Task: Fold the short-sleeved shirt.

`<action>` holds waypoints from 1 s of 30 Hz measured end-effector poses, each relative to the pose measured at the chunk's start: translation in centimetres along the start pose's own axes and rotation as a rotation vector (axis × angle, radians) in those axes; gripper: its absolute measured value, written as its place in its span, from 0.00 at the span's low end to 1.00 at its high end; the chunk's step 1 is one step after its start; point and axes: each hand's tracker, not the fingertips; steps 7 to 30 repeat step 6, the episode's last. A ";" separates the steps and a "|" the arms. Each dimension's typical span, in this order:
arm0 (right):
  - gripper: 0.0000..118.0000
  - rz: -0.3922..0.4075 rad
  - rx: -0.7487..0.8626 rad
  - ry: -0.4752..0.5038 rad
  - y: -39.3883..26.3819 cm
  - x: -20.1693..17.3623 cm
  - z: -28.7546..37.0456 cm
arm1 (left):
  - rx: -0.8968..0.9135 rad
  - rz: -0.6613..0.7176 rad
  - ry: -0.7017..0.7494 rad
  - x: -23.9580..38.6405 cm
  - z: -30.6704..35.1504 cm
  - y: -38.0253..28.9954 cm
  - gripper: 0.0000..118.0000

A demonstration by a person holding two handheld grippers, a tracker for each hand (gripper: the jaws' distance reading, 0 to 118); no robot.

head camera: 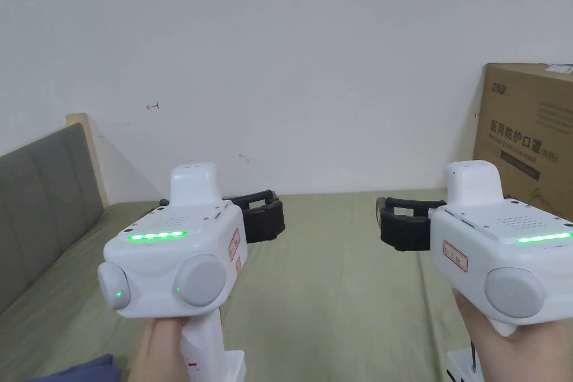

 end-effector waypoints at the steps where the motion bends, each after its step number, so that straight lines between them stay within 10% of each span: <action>1: 1.00 0.001 0.000 0.000 0.0 0.1 -0.1 | 0.001 -0.002 0.000 0.0 0.0 0.0 1.00; 30: 1.00 -0.005 0.006 -0.001 0.1 0.1 0.3 | 0.003 0.007 0.011 0.1 0.3 0.2 1.00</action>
